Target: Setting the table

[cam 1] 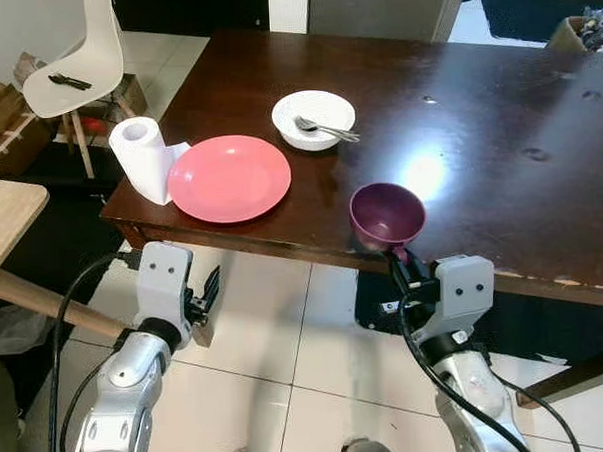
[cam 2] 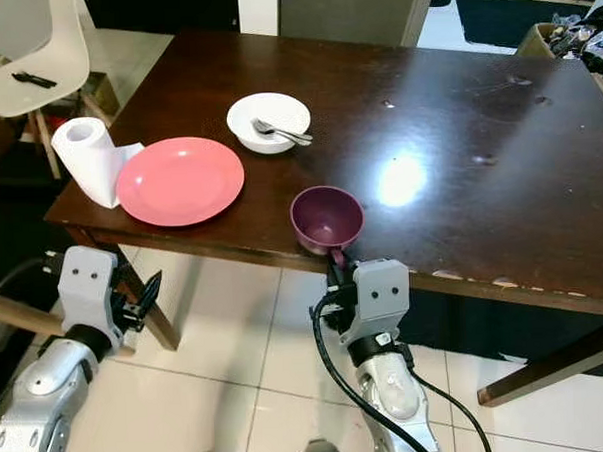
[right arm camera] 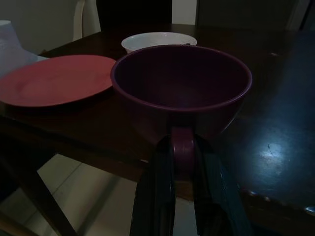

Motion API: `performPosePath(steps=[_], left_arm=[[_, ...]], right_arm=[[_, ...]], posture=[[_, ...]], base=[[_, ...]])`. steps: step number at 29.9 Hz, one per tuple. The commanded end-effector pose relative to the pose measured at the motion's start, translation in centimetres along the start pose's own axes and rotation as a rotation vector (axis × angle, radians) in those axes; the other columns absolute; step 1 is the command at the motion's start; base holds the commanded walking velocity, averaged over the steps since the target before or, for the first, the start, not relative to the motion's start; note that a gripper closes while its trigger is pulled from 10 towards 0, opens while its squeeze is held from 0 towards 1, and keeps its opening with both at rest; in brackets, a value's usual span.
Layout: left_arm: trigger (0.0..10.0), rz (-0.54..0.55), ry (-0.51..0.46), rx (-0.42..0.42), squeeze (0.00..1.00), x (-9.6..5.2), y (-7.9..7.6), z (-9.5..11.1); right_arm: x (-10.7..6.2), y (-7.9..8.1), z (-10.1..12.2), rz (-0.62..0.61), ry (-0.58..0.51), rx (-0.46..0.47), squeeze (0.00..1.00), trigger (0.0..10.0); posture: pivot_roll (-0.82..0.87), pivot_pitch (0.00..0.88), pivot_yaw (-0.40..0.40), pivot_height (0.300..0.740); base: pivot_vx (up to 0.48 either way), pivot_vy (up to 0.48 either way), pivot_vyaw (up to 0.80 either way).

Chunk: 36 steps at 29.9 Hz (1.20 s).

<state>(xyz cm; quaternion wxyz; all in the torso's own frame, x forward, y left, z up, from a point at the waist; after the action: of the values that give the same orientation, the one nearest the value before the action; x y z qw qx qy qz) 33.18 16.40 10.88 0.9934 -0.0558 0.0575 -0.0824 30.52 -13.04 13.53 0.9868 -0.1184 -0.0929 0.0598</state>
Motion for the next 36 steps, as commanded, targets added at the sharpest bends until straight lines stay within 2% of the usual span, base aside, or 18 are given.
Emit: performPosePath(steps=[1, 17, 28, 36], left_arm=[[10.0, 0.010, 0.019, 0.012, 0.00, -0.2, 0.2, -0.8], [10.0, -0.005, 0.012, 0.005, 0.00, 0.0, -0.4, -1.1], [10.0, 0.006, 0.011, 0.006, 0.00, 0.0, -0.2, -1.3], [10.0, -0.008, 0.013, -0.002, 0.00, 0.0, -0.9, -1.4]], right_arm=[[-0.1, 0.0, -0.5, 0.001, 0.019, 0.005, 0.00, 10.0], [0.6, 0.6, -0.1, 0.018, 0.004, 0.020, 0.00, 10.0], [1.0, 0.7, 0.0, 0.027, -0.001, 0.023, 0.00, 10.0], [1.0, 0.6, 0.0, 0.022, -0.002, 0.023, 0.00, 10.0]], posture=[[-0.17, 0.038, 0.059, 0.740], [-0.17, 0.032, 0.055, 0.740], [-0.16, 0.033, 0.042, 0.740], [-0.17, 0.049, 0.053, 0.740]], base=[[0.000, 0.000, 0.00], [0.000, 0.000, 0.00], [0.000, 0.000, 0.00], [0.000, 0.000, 0.00]])
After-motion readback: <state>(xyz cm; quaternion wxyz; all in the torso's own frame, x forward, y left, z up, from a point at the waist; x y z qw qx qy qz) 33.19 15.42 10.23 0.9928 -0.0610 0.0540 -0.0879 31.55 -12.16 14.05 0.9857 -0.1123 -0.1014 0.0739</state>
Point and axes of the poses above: a point about 5 cm out from each wrist's last joint towards the gripper, its own x axis pointing out of the wrist towards the gripper, its own z axis along the axis of the wrist's last joint, y = z × x, the point moved 6 cm from there along x, pointing out of the wrist towards the gripper, and after that the axes turned 14 degrees about -x, right-handed, at the moved point
